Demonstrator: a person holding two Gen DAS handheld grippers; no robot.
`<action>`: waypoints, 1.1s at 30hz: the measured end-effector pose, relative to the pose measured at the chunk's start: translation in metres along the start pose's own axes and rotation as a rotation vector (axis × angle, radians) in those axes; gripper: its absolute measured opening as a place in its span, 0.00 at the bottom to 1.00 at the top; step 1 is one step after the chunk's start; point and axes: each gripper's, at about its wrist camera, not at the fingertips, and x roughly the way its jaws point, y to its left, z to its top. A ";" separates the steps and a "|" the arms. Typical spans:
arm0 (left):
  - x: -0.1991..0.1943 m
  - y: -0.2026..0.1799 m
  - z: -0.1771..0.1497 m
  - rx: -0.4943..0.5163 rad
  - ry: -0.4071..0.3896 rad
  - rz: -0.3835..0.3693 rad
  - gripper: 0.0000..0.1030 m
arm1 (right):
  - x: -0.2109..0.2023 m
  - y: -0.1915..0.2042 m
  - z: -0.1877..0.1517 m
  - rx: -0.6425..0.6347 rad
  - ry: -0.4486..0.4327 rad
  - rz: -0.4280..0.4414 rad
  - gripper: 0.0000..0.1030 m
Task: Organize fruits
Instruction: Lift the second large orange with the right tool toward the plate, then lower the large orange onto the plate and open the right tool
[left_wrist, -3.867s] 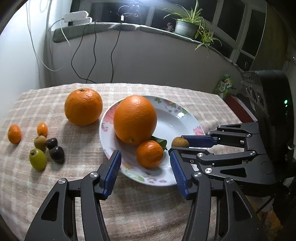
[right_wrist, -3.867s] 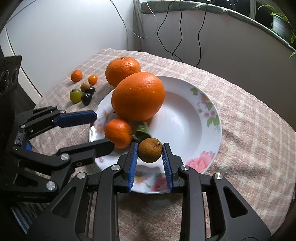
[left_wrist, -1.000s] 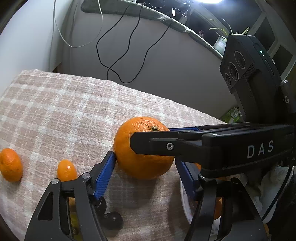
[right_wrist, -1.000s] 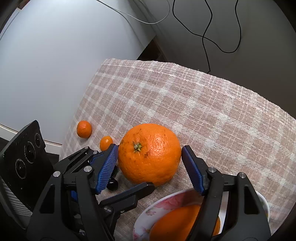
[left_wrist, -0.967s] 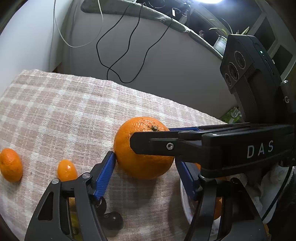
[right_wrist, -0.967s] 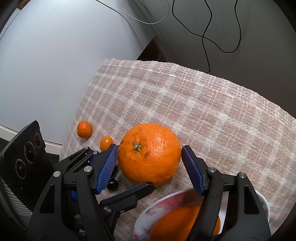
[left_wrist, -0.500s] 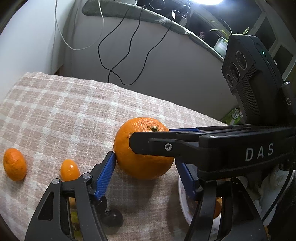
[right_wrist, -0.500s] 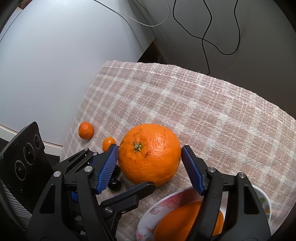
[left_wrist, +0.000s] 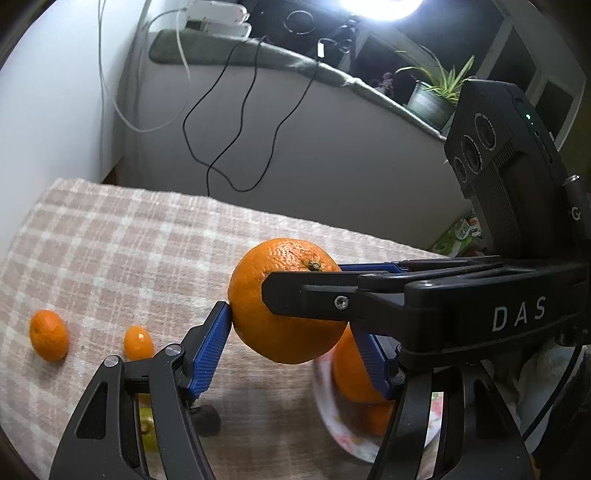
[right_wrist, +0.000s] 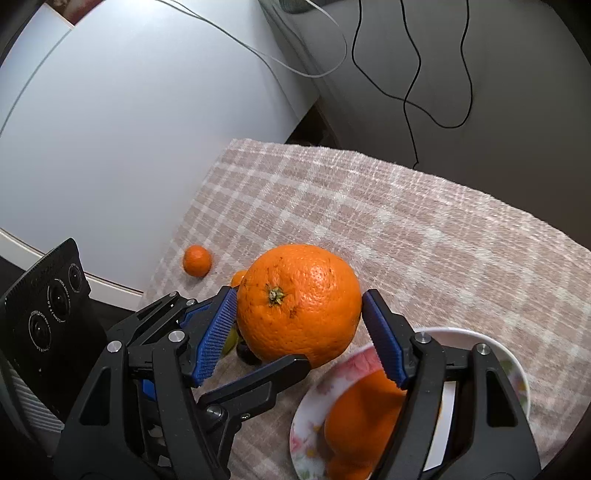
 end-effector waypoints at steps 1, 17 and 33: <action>-0.002 -0.003 0.000 0.004 -0.005 0.002 0.64 | -0.005 0.000 -0.002 0.003 -0.007 0.004 0.71; -0.014 -0.066 -0.002 0.093 -0.031 -0.008 0.63 | -0.072 -0.015 -0.035 0.044 -0.090 0.000 0.71; 0.005 -0.125 -0.020 0.156 0.011 -0.087 0.63 | -0.125 -0.061 -0.083 0.128 -0.132 -0.044 0.71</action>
